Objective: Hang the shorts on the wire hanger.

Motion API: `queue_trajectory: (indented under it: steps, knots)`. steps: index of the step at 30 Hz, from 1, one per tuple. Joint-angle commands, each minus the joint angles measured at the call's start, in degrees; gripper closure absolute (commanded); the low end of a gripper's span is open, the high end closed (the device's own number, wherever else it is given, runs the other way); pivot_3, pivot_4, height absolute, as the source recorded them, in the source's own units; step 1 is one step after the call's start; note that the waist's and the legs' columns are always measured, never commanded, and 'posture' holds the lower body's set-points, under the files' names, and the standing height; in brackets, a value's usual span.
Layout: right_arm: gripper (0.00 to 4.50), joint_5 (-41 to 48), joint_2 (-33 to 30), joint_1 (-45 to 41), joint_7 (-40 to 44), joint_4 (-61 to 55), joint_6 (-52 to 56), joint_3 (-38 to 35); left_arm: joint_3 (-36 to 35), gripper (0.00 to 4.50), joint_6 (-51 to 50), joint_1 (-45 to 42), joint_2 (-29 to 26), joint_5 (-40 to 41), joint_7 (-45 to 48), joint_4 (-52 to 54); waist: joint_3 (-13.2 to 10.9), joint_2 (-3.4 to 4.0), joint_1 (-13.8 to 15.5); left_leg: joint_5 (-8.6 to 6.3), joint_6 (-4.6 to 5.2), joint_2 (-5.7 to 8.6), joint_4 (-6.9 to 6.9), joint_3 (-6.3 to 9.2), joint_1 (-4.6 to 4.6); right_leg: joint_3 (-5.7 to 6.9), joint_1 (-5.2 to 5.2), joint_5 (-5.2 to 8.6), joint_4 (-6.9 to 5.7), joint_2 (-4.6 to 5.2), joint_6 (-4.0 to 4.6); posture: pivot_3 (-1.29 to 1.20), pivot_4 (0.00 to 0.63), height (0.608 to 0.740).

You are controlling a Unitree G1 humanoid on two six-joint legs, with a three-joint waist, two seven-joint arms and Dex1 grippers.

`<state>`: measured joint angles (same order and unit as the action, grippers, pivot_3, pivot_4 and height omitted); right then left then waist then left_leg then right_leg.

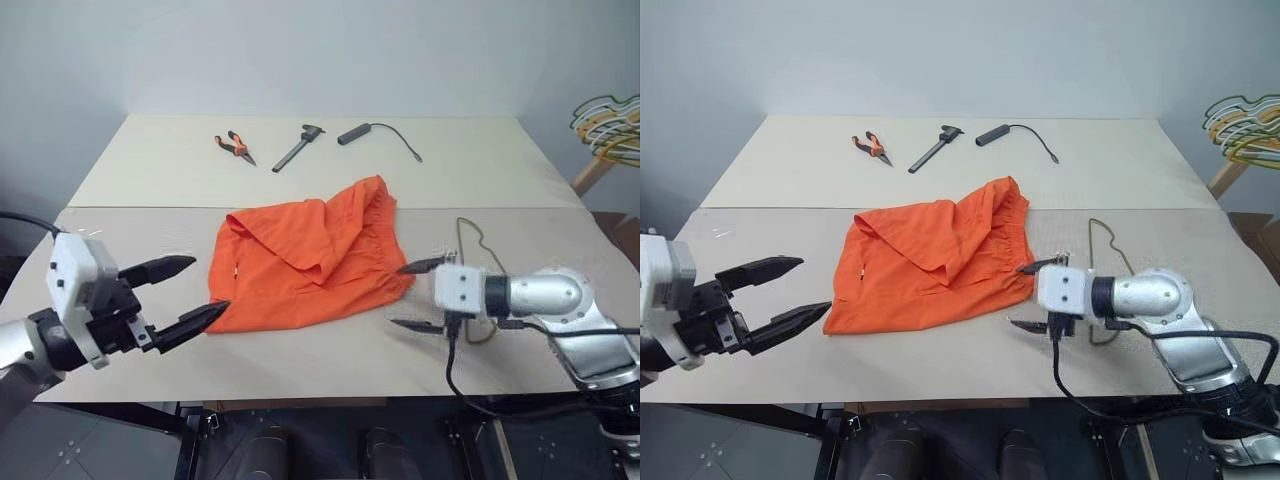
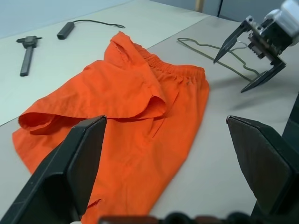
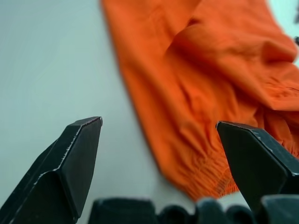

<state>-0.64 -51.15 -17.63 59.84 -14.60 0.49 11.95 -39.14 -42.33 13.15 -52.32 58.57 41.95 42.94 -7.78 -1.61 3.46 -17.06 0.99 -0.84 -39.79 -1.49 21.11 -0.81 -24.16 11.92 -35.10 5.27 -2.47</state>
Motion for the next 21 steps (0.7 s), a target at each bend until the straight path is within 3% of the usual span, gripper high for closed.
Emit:
queue_trajectory:
  steps: [1, 5, 8, 15, 19, 21]
  knots:
    - [0.0, -11.0, 1.7, -3.2, -5.2, 4.8, -6.2, 4.3, 0.7, 0.02, 1.4, -1.6, -0.8, -0.5, 0.8, -0.4, 0.0, 0.0, -0.4, 0.02, -0.03, 0.0, -0.01, -0.01, -0.02, 0.0, 0.01, -0.01, -0.01, 0.0, 0.01, 0.14, 0.112, 0.74]
    - [0.0, -24.1, 5.3, -8.9, -13.4, 14.4, -10.8, 9.8, 1.7, 0.02, 1.3, -3.1, -1.4, -0.7, 1.4, -1.1, 0.0, -0.01, -1.5, 0.16, -0.26, 0.0, 0.0, 0.0, -0.07, -0.01, 0.03, -0.08, -0.06, -0.03, 0.12, 0.15, 0.112, 0.74]
    - [0.59, -30.9, 7.4, -12.6, -18.1, 21.1, -13.9, 12.9, 1.7, 0.0, 1.2, -3.0, -1.3, -1.0, 1.7, -1.1, 0.0, -0.03, -1.9, 0.23, -0.36, -0.02, 0.01, 0.04, -0.09, -0.04, 0.04, -0.14, -0.05, -0.07, 0.15, 0.15, 0.11, 0.74]
    - [2.98, -35.7, 9.5, -16.4, -22.5, 28.2, -17.3, 14.5, 3.6, 0.0, 2.8, 0.4, -1.3, -6.2, 4.1, 0.8, 0.1, -0.09, -2.0, 0.24, -0.39, 0.0, 0.01, 0.04, -0.07, -0.05, 0.05, -0.16, -0.03, -0.04, 0.13, 0.15, 0.112, 0.74]
    - [4.36, -32.3, 8.3, -15.3, -20.1, 24.7, -19.7, 12.8, 12.6, 0.0, 10.9, 5.1, -5.4, -23.5, 6.6, -0.1, 0.0, -0.07, -2.0, 0.24, -0.39, -0.01, 0.02, 0.04, -0.06, -0.05, 0.03, -0.15, -0.03, -0.05, 0.14, 0.15, 0.114, 0.74]
    - [4.47, -30.1, 7.6, -14.4, -18.4, 22.6, -20.9, 12.0, 18.1, 0.0, 15.1, 5.9, -7.0, -31.8, 5.8, -2.3, 0.0, -0.01, -1.7, 0.24, -0.39, 0.01, 0.06, 0.03, -0.05, -0.05, 0.01, -0.15, 0.0, -0.05, 0.15, 0.14, 0.114, 0.74]
